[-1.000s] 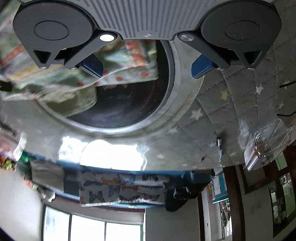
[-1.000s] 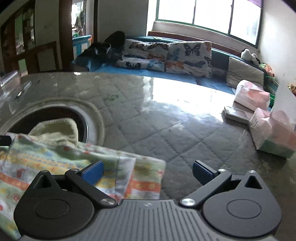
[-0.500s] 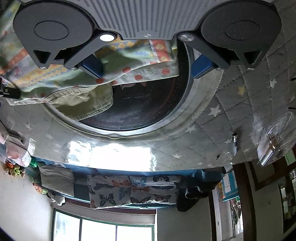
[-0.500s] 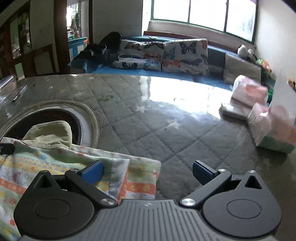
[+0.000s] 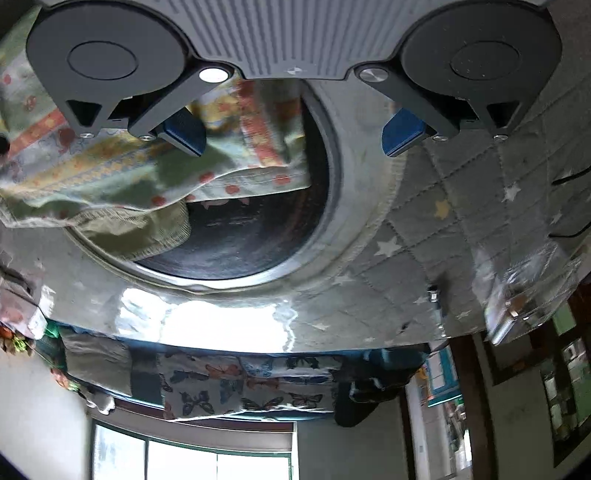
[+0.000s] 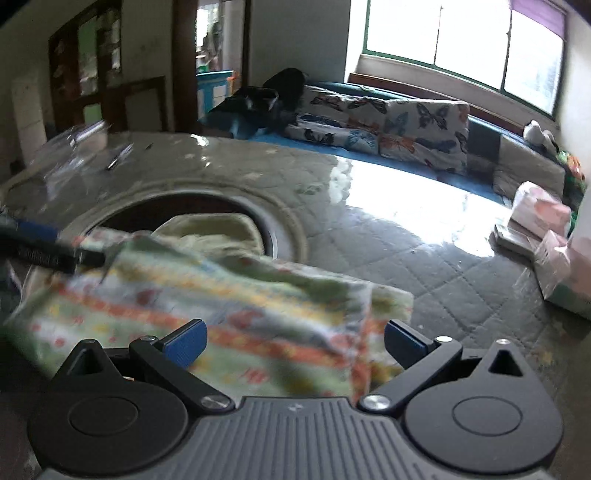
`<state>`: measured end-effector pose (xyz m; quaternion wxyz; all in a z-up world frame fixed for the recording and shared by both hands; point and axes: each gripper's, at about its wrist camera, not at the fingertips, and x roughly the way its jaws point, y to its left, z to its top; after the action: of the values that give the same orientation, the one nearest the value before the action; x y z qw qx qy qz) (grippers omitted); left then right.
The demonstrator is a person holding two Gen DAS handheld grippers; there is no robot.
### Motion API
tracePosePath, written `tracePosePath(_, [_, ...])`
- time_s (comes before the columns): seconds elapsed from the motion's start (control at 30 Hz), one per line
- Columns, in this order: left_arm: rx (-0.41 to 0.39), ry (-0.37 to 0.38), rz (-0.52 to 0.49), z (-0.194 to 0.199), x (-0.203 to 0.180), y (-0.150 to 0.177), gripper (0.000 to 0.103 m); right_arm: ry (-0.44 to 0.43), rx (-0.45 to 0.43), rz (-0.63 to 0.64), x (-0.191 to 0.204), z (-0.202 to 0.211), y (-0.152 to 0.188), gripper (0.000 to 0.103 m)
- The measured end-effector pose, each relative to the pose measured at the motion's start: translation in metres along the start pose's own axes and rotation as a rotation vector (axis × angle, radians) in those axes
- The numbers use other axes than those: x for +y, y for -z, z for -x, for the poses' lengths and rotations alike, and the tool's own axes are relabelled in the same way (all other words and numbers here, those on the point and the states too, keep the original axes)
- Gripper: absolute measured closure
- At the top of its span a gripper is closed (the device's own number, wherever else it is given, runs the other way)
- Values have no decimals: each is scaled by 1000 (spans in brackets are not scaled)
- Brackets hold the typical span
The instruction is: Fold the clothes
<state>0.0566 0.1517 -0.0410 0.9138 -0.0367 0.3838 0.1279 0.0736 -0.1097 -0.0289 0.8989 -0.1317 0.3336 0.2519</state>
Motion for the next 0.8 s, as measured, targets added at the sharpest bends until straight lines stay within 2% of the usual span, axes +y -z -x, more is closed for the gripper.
tracePosePath(0.1, [-22, 12, 21, 14, 10, 0, 0, -17, -27, 51, 18, 13, 3, 0])
tracePosePath(0.23, [-20, 34, 78, 26, 25, 1, 0, -93, -41, 76, 44, 26, 3, 0])
tracePosePath(0.33, [-11, 32, 101, 31, 32, 5, 0, -158, -52, 152, 75, 33, 6, 1])
tracePosePath(0.5, [-5, 34, 142, 42, 43, 10, 0, -222, -69, 284, 121, 43, 13, 12])
tracePosePath(0.7, [-27, 55, 155, 57, 51, 14, 0, -256, -74, 373, 160, 51, 21, 25])
tracePosePath(0.8, [-37, 79, 178, 60, 55, 16, 0, -228, -85, 424, 174, 55, 25, 31])
